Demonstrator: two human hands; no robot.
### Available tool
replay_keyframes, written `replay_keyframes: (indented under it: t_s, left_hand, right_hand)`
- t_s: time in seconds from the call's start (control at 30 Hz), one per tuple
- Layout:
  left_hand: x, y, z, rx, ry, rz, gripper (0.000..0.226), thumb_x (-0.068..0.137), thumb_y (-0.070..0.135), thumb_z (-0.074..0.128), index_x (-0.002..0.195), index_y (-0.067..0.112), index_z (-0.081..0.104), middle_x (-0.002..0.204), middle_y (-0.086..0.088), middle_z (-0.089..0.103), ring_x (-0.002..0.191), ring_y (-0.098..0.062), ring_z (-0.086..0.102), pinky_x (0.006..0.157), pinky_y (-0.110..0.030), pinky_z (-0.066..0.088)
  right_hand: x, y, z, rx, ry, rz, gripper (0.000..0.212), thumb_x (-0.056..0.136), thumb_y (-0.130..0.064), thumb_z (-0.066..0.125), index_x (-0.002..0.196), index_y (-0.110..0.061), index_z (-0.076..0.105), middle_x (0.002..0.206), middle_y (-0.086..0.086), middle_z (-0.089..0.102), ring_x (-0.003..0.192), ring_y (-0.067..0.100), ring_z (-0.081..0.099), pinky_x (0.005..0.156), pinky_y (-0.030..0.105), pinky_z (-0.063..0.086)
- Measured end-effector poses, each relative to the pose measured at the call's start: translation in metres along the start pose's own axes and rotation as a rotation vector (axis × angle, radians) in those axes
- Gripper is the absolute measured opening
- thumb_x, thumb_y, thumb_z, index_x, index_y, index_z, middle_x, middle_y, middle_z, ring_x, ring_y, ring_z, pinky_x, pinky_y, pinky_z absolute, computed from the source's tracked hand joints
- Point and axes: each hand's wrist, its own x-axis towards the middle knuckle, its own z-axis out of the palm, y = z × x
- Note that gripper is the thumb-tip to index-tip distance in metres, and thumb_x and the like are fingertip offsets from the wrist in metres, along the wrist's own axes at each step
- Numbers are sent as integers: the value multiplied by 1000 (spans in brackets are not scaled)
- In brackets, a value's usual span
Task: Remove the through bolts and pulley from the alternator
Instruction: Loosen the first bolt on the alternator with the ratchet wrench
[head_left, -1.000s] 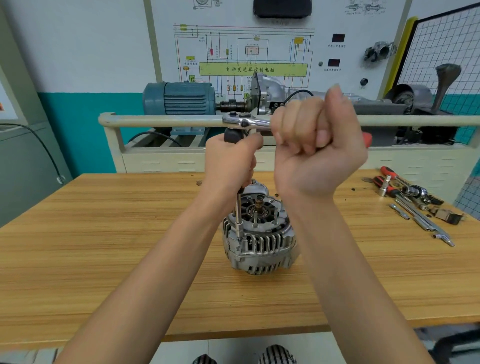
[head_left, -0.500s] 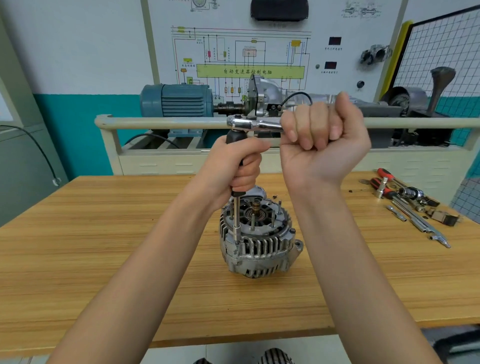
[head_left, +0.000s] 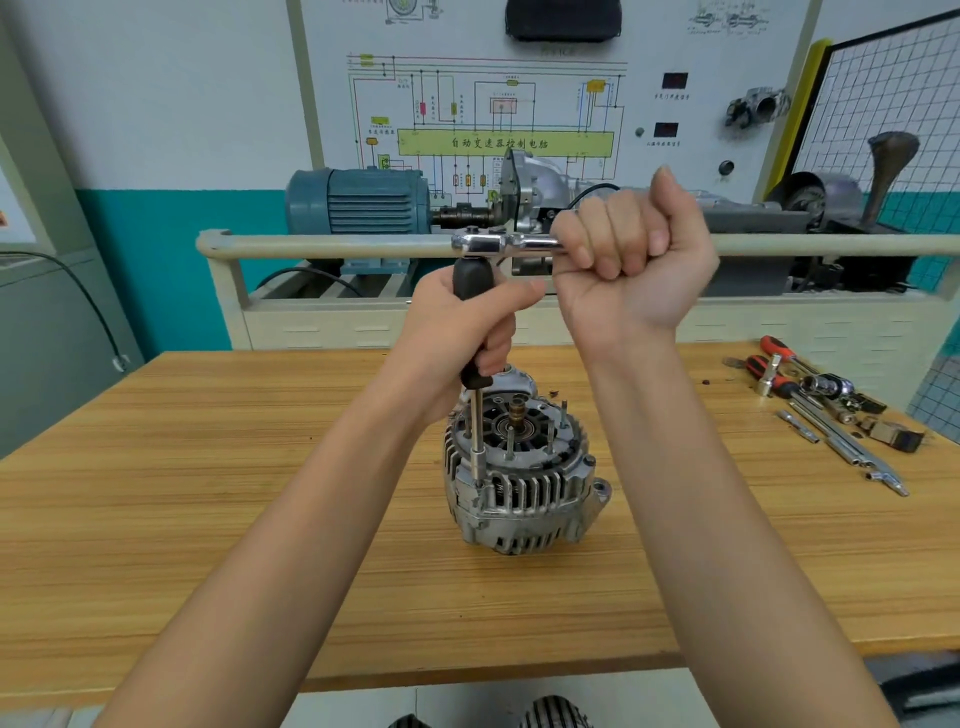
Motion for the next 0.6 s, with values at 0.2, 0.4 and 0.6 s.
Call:
replay_keyframes:
  t_s: [0.2,0.4,0.6]
  left_hand:
    - [6,5,-4,-104,-157,-134,48,87,14,59,50,17,30,36,6,25,29,-7,19,34,-14,18]
    - [5,2,15,15,264,-70,45,86,0,55,53,18,31,40,6,26,34,-11,18,38,-16,17]
    - [0,-1,18,98,377,24,35,75,2,59,56,18,34,50,-1,26,48,-18,20,44,-22,18]
  right_hand:
    - [6,4,-2,102,85,36,48,83,-13,42,36,-15,33,32,-4,23,29,10,19,37,20,22]
    - [-29,22,17,-331,-192,-361,47,87,-2,37,45,-21,33,35,-4,28,34,9,21,44,26,21]
    - [-36,31,19,-401,-250,-472,44,84,2,36,45,-15,23,36,-3,28,34,7,24,43,25,17]
